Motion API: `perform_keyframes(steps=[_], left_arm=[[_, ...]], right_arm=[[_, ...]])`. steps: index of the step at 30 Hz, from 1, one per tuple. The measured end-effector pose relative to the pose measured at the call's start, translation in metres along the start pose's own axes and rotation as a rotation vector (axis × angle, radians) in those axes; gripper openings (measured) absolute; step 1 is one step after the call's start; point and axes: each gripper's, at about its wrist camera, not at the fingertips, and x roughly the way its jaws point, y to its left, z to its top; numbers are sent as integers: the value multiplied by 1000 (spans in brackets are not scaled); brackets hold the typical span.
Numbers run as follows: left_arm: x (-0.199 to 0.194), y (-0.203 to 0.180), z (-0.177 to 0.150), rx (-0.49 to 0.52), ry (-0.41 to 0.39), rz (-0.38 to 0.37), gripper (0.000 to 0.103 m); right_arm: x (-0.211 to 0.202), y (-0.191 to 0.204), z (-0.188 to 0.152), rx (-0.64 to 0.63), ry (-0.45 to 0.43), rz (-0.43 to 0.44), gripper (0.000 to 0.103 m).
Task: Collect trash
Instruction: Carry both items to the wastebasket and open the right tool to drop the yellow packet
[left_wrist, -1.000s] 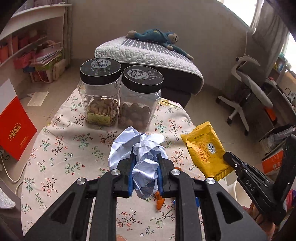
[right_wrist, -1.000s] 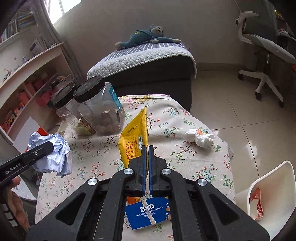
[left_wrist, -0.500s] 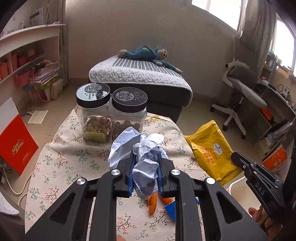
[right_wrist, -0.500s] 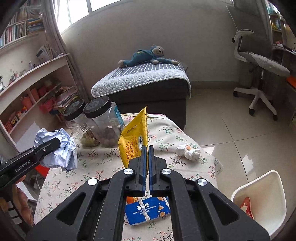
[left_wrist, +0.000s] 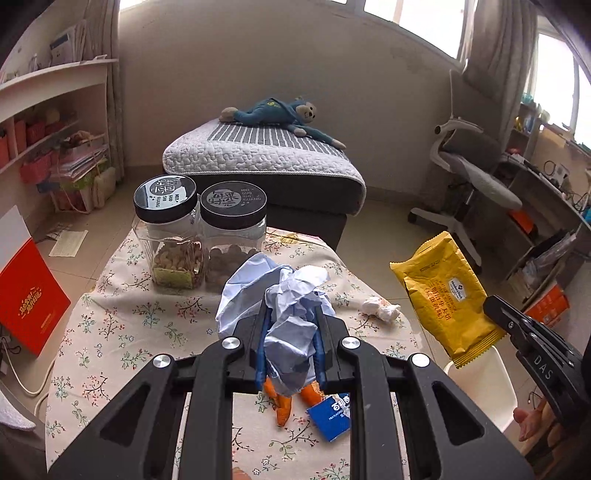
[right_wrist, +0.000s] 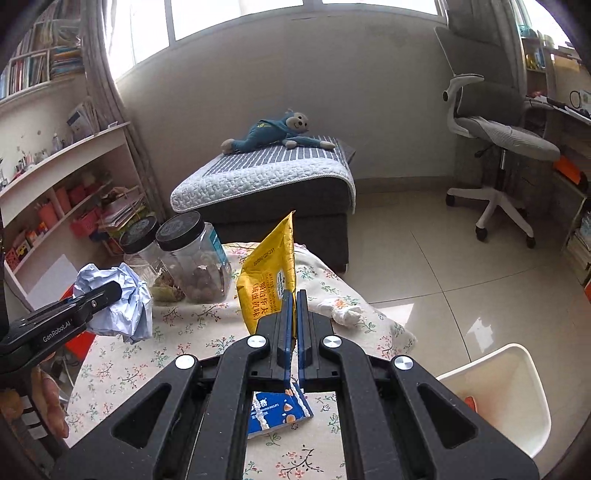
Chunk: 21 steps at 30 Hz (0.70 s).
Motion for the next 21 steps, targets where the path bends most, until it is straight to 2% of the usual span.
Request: perform_keyframes(steps=[12,21], left_arm=[[-7,-30,-3,40,-17,-35,19],[-6,-56,-10,77,-13,-62,19]], right_arm=[[-30,-30,-2,4,-46,-72,1],[-55,-76,-10,44,-62,-169,1]])
